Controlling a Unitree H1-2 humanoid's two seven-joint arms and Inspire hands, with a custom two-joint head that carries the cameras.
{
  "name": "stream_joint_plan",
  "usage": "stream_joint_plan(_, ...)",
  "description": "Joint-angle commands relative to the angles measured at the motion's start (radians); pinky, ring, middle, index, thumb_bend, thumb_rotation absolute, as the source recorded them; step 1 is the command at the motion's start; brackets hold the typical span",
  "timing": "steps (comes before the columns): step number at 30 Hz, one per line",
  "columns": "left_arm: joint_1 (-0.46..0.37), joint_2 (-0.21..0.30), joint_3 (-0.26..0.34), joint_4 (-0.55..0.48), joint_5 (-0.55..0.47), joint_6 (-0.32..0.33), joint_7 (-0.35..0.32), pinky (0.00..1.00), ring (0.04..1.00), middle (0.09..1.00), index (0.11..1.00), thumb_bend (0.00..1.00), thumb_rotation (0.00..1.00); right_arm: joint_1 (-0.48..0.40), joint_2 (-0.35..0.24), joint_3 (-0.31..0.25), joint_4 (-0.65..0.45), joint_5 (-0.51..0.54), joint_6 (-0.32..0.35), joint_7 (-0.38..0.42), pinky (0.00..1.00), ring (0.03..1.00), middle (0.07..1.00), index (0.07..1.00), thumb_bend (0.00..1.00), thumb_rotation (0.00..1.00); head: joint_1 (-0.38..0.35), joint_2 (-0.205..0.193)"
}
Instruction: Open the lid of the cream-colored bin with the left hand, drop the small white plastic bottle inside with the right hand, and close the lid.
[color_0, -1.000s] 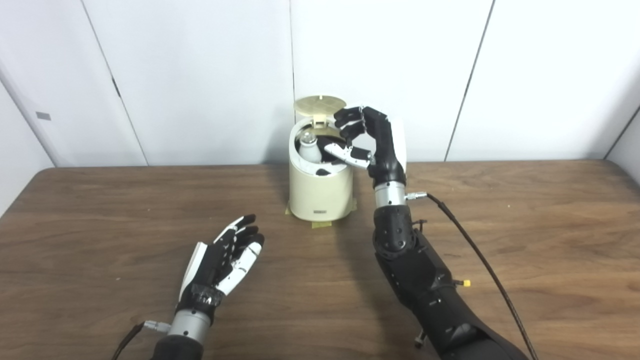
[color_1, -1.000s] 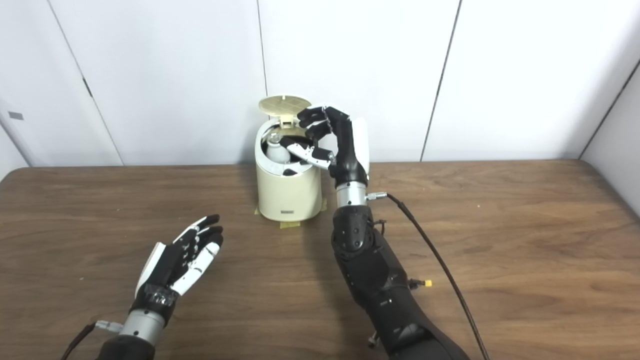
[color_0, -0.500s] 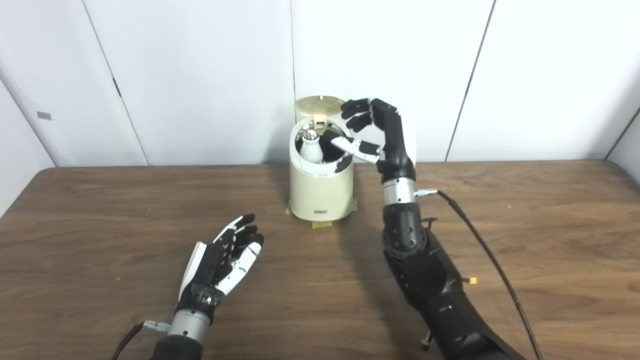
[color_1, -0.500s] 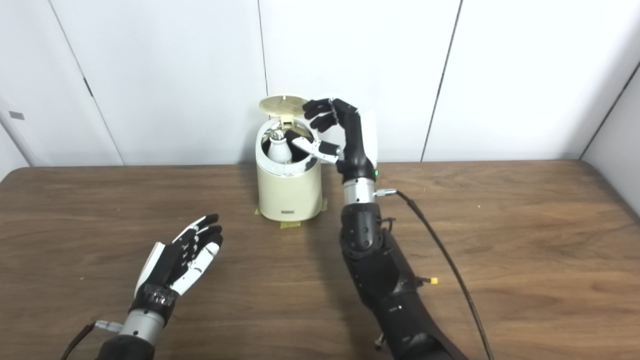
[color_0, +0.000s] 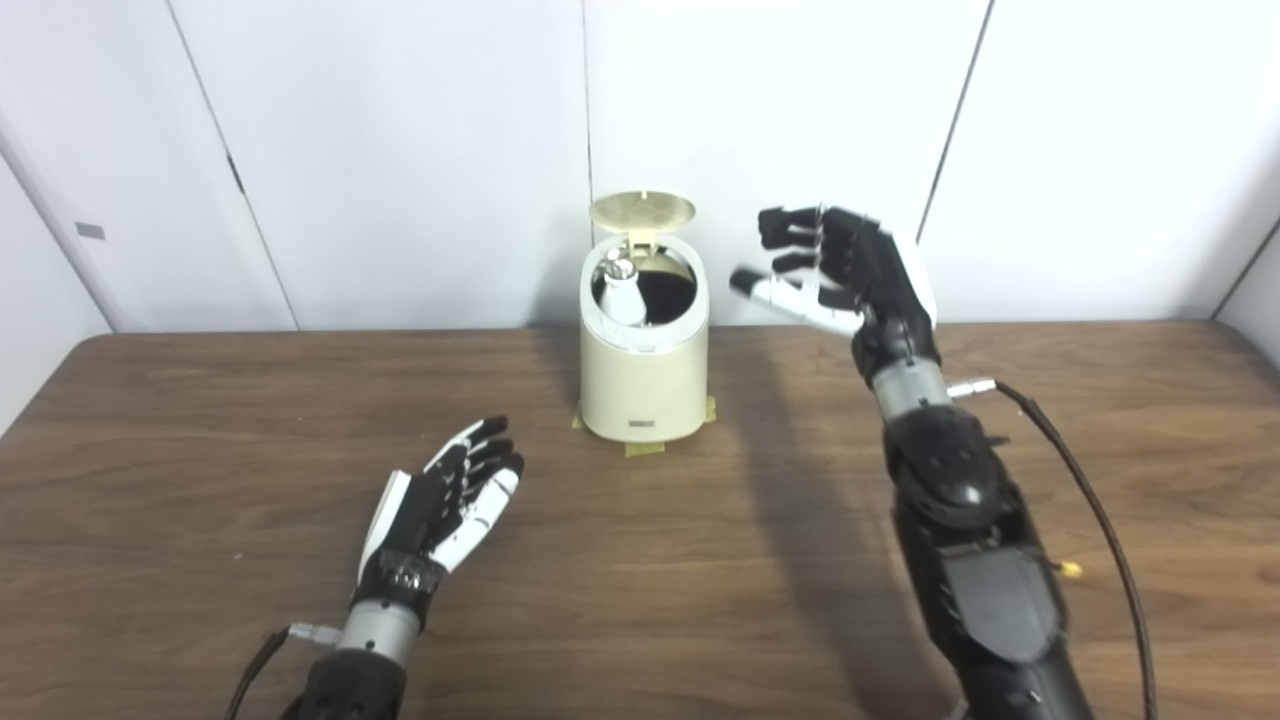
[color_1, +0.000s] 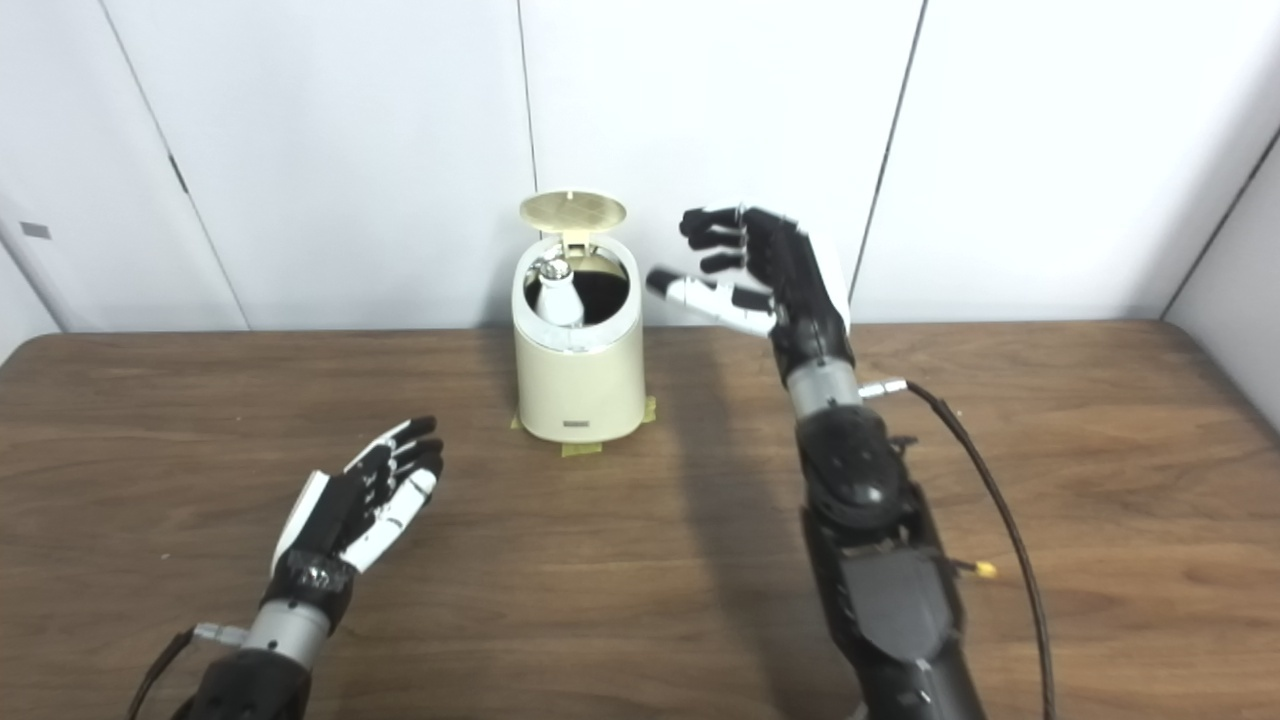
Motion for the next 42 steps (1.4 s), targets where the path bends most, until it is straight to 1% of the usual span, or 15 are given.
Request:
stream_joint_plan(1, -0.068, -0.002, 0.021, 0.004, -0.030, -0.003, 0.002, 0.84, 0.854, 0.875, 0.926, 0.46, 0.64, -0.005, -0.027, -0.011, -0.074, 0.037, 0.039, 0.045, 0.75, 0.844, 0.871, 0.851, 0.54, 0.63, 0.000, -0.003)
stream_joint_plan(3, -0.097, 0.004, 0.033, 0.017, -0.056, 0.022, -0.009, 0.87, 0.861, 0.886, 0.943, 0.46, 0.66, 0.035, -0.033, -0.017, -0.117, 0.056, 0.085, 0.064, 0.81, 0.891, 0.925, 0.924, 0.55, 0.70, 0.001, -0.002)
stream_joint_plan(4, -0.112, 0.008, 0.039, 0.027, -0.071, 0.024, -0.016, 0.89, 0.869, 0.898, 0.958, 0.46, 0.67, 0.056, -0.034, -0.022, -0.129, 0.072, 0.092, 0.072, 0.85, 0.918, 0.953, 0.965, 0.55, 0.72, 0.000, -0.003)
stream_joint_plan(6, -0.136, 0.014, 0.048, 0.045, -0.092, 0.019, -0.022, 0.88, 0.875, 0.914, 0.977, 0.46, 0.70, 0.085, -0.031, -0.034, -0.141, 0.089, 0.103, 0.077, 0.90, 0.949, 0.984, 0.993, 0.55, 0.76, 0.001, -0.004)
stream_joint_plan(9, -0.176, 0.010, 0.070, 0.072, -0.135, 0.021, -0.022, 0.86, 0.882, 0.931, 0.982, 0.45, 0.70, 0.123, -0.015, -0.054, -0.150, 0.103, 0.121, 0.064, 0.93, 0.977, 0.999, 1.000, 0.66, 0.82, -0.002, -0.005)
stream_joint_plan(10, -0.192, 0.010, 0.075, 0.081, -0.145, 0.026, -0.024, 0.87, 0.890, 0.939, 0.984, 0.45, 0.70, 0.135, -0.008, -0.061, -0.155, 0.111, 0.123, 0.062, 0.93, 0.980, 1.000, 1.000, 0.68, 0.83, -0.003, -0.006)
stream_joint_plan(13, -0.252, 0.013, 0.086, 0.120, -0.167, 0.032, -0.029, 0.88, 0.910, 0.938, 0.982, 0.46, 0.71, 0.180, -0.004, -0.068, -0.171, 0.133, 0.122, 0.075, 0.93, 0.995, 1.000, 1.000, 0.66, 0.86, -0.001, -0.008)
stream_joint_plan(16, -0.299, 0.013, 0.092, 0.150, -0.182, 0.039, -0.027, 0.89, 0.918, 0.937, 0.976, 0.47, 0.72, 0.216, 0.001, -0.067, -0.192, 0.135, 0.125, 0.071, 0.92, 0.989, 0.996, 0.993, 0.62, 0.86, 0.001, -0.007)
stream_joint_plan(20, -0.375, 0.032, 0.079, 0.204, -0.169, 0.021, -0.032, 0.89, 0.918, 0.934, 0.954, 0.49, 0.76, 0.263, 0.018, -0.073, -0.208, 0.147, 0.105, 0.066, 0.92, 0.982, 0.987, 0.985, 0.62, 0.87, 0.004, -0.009)
stream_joint_plan(22, -0.417, 0.037, 0.081, 0.234, -0.177, 0.017, -0.036, 0.90, 0.921, 0.935, 0.943, 0.50, 0.76, 0.286, 0.034, -0.073, -0.223, 0.142, 0.107, 0.052, 0.91, 0.972, 0.977, 0.972, 0.64, 0.86, 0.003, -0.009)
stream_joint_plan(26, -0.493, 0.035, 0.084, 0.273, -0.184, 0.037, -0.030, 0.89, 0.914, 0.925, 0.924, 0.51, 0.73, 0.316, 0.063, -0.065, -0.230, 0.125, 0.100, 0.030, 0.90, 0.956, 0.963, 0.965, 0.60, 0.88, 0.015, -0.010)
stream_joint_plan(30, -0.558, 0.044, 0.065, 0.323, -0.168, 0.035, -0.034, 0.88, 0.909, 0.920, 0.924, 0.52, 0.75, 0.340, 0.081, -0.062, -0.221, 0.129, 0.081, 0.026, 0.91, 0.960, 0.964, 0.973, 0.59, 0.90, 0.022, -0.014)
stream_joint_plan(33, -0.608, 0.063, 0.045, 0.367, -0.157, 0.002, -0.051, 0.88, 0.912, 0.922, 0.934, 0.51, 0.78, 0.351, 0.084, -0.060, -0.207, 0.135, 0.060, 0.033, 0.92, 0.968, 0.970, 0.980, 0.59, 0.91, 0.018, -0.013)
stream_joint_plan(36, -0.661, 0.084, 0.029, 0.417, -0.141, -0.021, -0.052, 0.88, 0.914, 0.920, 0.924, 0.47, 0.80, 0.359, 0.084, -0.052, -0.203, 0.125, 0.050, 0.034, 0.90, 0.966, 0.968, 0.978, 0.59, 0.92, 0.020, -0.012)
stream_joint_plan(42, -0.756, 0.111, 0.001, 0.501, -0.117, -0.005, -0.054, 0.86, 0.901, 0.910, 0.910, 0.46, 0.81, 0.364, 0.046, -0.015, -0.181, 0.039, 0.012, 0.028, 0.84, 0.922, 0.936, 0.966, 0.55, 0.97, 0.030, -0.011)
